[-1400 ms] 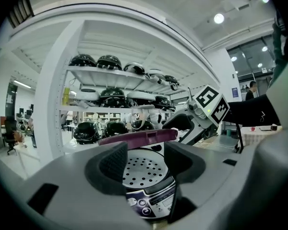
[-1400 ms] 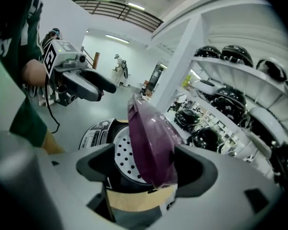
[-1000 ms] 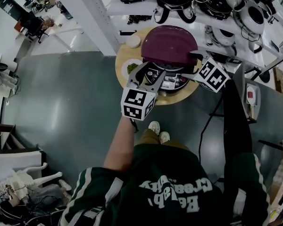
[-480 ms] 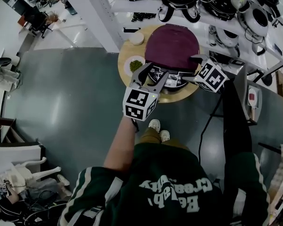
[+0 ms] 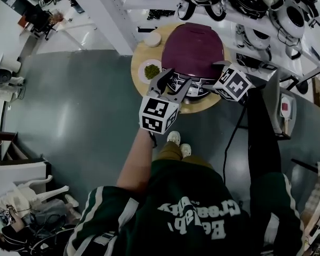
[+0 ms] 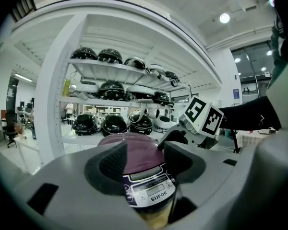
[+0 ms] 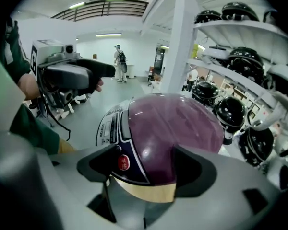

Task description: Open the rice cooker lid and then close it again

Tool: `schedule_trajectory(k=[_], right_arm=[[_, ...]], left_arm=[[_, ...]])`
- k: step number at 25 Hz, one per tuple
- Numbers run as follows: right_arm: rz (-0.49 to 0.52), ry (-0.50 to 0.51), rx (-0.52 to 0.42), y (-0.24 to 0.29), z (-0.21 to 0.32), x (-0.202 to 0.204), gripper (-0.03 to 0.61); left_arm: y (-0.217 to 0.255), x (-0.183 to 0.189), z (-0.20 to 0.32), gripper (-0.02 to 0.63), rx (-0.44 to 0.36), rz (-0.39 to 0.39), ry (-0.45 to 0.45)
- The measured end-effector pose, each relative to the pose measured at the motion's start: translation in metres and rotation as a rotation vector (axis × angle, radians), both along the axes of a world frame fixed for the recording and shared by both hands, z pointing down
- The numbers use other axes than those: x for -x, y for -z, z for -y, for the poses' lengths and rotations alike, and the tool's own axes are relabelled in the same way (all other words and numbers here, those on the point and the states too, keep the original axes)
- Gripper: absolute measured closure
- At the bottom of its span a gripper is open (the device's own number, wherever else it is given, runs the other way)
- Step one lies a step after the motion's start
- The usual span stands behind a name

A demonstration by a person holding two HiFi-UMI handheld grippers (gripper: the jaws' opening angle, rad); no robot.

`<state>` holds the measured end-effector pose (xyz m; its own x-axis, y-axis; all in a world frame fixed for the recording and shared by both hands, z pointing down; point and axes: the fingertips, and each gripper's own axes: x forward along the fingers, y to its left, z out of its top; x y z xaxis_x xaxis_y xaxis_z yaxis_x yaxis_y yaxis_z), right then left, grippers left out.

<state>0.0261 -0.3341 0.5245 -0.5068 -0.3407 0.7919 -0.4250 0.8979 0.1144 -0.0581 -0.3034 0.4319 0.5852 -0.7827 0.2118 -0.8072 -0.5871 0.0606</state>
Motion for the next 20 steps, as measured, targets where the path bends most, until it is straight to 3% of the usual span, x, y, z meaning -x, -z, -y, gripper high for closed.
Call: schedule_trajectory(k=[9,20], right_arm=[[-0.042,-0.070,0.020,-0.007,-0.003,0.006,0.156],[-0.168,0.044,0.143,-0.005,-0.009,0.007,0.150]], left_arm=[[-0.010,-0.015,0.006,0.371,0.025,0.003,-0.035],[-0.008,-0.014,0.009,0.369,0.036,-0.026,-0.039]])
